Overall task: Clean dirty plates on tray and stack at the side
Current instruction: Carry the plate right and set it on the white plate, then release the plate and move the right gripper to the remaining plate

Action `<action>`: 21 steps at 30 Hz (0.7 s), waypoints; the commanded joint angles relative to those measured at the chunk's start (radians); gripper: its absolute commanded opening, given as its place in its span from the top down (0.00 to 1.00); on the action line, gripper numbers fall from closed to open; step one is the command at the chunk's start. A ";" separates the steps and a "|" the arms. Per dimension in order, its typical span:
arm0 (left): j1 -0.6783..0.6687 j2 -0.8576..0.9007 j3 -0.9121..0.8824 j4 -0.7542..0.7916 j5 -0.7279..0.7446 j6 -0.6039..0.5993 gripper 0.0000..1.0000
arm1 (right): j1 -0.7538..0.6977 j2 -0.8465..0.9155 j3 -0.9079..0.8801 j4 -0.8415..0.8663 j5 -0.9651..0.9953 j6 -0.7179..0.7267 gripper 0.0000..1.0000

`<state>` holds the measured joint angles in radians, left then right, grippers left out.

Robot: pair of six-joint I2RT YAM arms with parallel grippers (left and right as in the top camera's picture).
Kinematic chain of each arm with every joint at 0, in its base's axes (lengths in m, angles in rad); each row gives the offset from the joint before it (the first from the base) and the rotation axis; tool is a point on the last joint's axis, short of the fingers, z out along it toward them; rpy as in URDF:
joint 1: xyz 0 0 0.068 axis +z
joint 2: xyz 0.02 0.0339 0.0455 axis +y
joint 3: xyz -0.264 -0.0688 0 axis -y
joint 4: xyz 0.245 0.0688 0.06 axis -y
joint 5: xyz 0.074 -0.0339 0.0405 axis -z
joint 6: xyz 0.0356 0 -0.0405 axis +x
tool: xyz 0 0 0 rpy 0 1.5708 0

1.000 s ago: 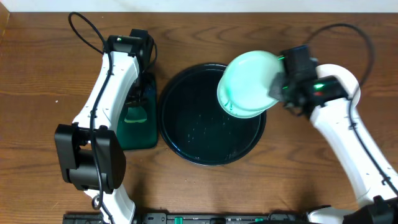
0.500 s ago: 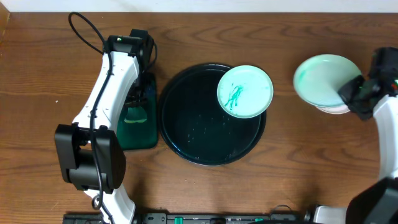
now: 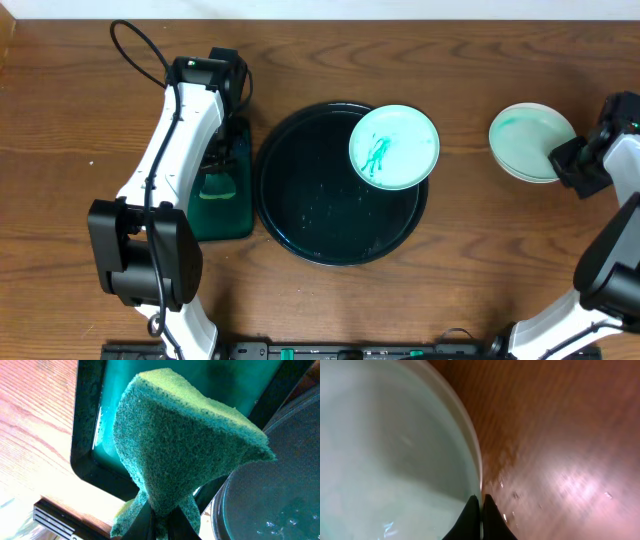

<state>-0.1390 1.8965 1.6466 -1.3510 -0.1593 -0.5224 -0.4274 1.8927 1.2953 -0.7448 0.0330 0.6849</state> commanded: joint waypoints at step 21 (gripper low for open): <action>0.004 0.011 -0.006 -0.010 -0.005 0.009 0.93 | 0.074 0.040 0.478 -0.314 -0.327 -0.531 0.48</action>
<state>-0.1390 1.8965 1.6463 -1.3548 -0.1593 -0.5224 -0.4095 1.9518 1.7226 -1.0306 -0.1307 0.4118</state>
